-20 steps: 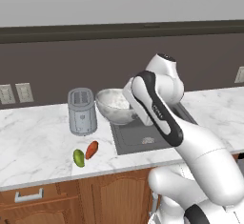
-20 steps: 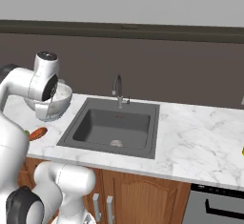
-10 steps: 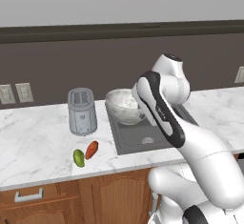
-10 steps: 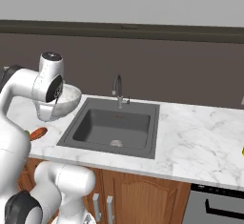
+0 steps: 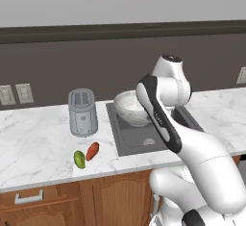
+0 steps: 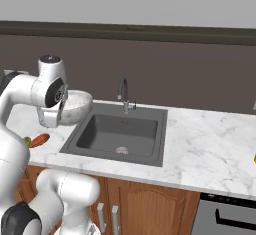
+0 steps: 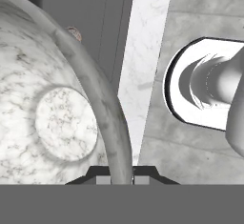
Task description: Remove the sweet potato and mango from the sink. Then move the bowl and cup from the counter to the sink for washing.
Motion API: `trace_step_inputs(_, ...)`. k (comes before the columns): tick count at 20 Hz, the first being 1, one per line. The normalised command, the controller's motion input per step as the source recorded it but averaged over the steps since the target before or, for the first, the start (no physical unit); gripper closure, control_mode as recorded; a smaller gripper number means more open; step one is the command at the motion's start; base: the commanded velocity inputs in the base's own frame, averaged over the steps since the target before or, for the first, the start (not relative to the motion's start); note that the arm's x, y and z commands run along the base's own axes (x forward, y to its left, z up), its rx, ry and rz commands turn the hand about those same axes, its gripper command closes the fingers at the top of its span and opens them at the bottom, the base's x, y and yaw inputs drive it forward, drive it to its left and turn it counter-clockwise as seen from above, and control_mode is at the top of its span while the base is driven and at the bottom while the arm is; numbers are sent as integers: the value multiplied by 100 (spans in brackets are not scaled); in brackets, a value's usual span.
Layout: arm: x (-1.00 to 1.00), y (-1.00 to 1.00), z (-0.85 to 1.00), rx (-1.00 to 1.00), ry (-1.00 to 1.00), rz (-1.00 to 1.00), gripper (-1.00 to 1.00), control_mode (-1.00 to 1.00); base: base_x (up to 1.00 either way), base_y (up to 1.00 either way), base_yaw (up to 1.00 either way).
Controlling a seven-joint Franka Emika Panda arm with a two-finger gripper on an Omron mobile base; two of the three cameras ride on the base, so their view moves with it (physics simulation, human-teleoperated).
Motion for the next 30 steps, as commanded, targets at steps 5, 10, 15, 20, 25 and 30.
trace_step_inputs(5,1,-9,-5,-7,1,0,100,-100,0,0,0)
trace_step_inputs(10,2,-8,-8,-1,3,0,100,-100,0,0,0)
trace_step_inputs(15,2,-8,-12,0,3,0,100,-100,0,0,0)
trace_step_inputs(20,4,-8,-13,0,1,0,100,-100,0,0,0)
trace_step_inputs(25,4,-10,-14,0,1,0,100,-100,0,0,0)
trace_step_inputs(30,6,-16,-15,0,5,-4,100,-100,0,0,0)
